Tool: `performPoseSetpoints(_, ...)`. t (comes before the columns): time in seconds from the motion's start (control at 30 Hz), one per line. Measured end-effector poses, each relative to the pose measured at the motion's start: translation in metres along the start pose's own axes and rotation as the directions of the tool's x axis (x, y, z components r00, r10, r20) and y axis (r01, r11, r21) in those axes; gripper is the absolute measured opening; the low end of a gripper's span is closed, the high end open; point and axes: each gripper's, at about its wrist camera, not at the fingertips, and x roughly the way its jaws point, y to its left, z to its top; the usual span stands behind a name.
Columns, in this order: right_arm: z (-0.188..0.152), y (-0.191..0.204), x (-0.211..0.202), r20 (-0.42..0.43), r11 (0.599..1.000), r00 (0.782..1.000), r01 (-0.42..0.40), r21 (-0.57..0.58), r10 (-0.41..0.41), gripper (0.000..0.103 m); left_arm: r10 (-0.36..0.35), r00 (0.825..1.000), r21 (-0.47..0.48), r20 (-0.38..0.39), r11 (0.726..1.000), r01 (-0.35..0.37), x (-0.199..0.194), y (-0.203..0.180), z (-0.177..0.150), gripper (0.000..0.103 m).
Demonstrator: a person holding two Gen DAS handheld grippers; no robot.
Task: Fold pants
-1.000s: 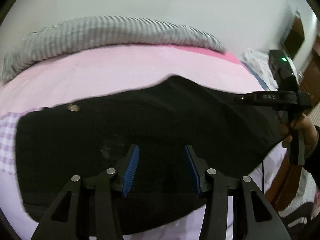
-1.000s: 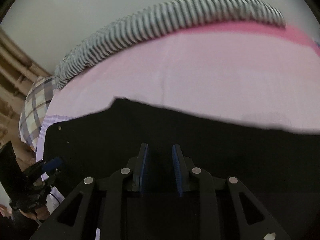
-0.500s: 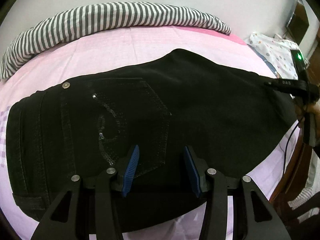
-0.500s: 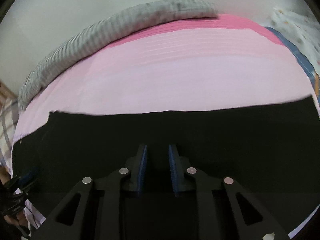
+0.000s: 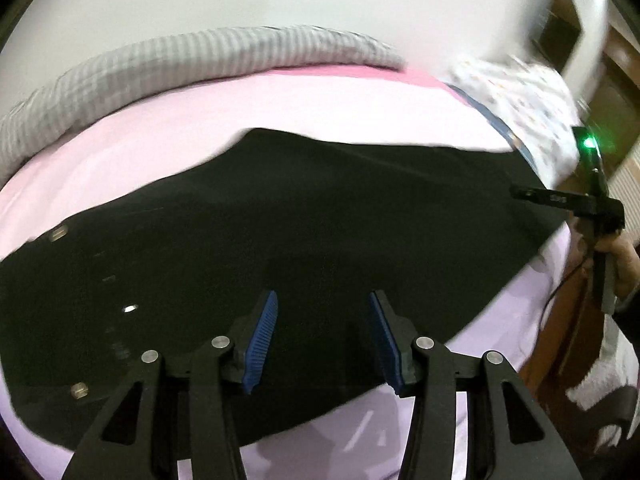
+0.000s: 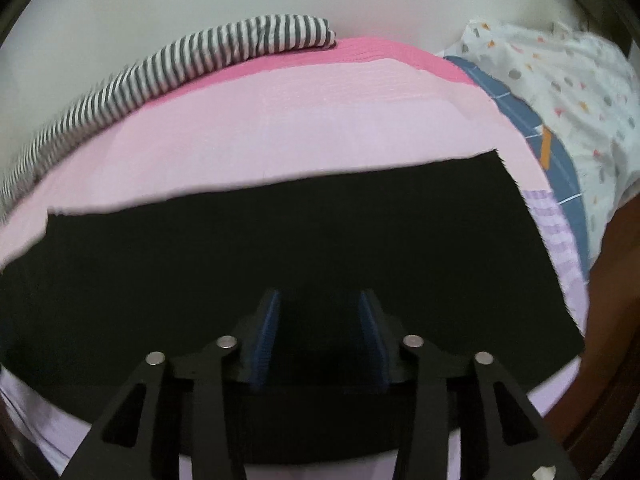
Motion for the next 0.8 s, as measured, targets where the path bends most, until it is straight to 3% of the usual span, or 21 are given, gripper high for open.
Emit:
performPoseSetpoints(0.2, -0.032, -0.027, -0.01, 0.007, 0.999, 0.999, 0.039, 0.025, -0.04, 0.042, -0.014, 0.995, 0.087, -0.095, 0.996, 0.022, 0.026, -0.029, -0.008, 0.049)
performPoseSetpoints(0.33, -0.042, -0.058, -0.02, 0.007, 0.993, 0.998, 0.055, 0.106, -0.056, 0.042, -0.014, 0.997, 0.064, -0.082, 0.998, 0.019, 0.024, -0.025, -0.013, 0.05)
performPoseSetpoints(0.43, -0.052, -0.086, -0.038, 0.045, 0.974, 0.999, 0.006, 0.226, -0.016, 0.045, -0.003, 0.997, 0.048, -0.083, 0.999, 0.007, 0.021, -0.024, -0.011, 0.05)
performPoseSetpoints(0.53, -0.066, -0.12, -0.046, 0.075, 0.917, 0.995, -0.096, 0.387, 0.072, 0.045, -0.011, 0.999, 0.046, -0.042, 0.999, 0.013, 0.013, -0.029, -0.003, 0.05)
performPoseSetpoints(0.7, -0.09, -0.162, -0.04, 0.146, 0.773, 0.973, -0.23, 0.592, 0.178, 0.046, -0.06, 0.998, 0.076, -0.015, 0.995, 0.061, 0.013, -0.05, 0.016, 0.05)
performPoseSetpoints(0.8, -0.093, -0.169, -0.039, 0.176, 0.744, 0.969, -0.248, 0.621, 0.176, 0.045, -0.069, 0.997, 0.114, -0.021, 0.991, 0.07, 0.02, -0.065, 0.022, 0.05)
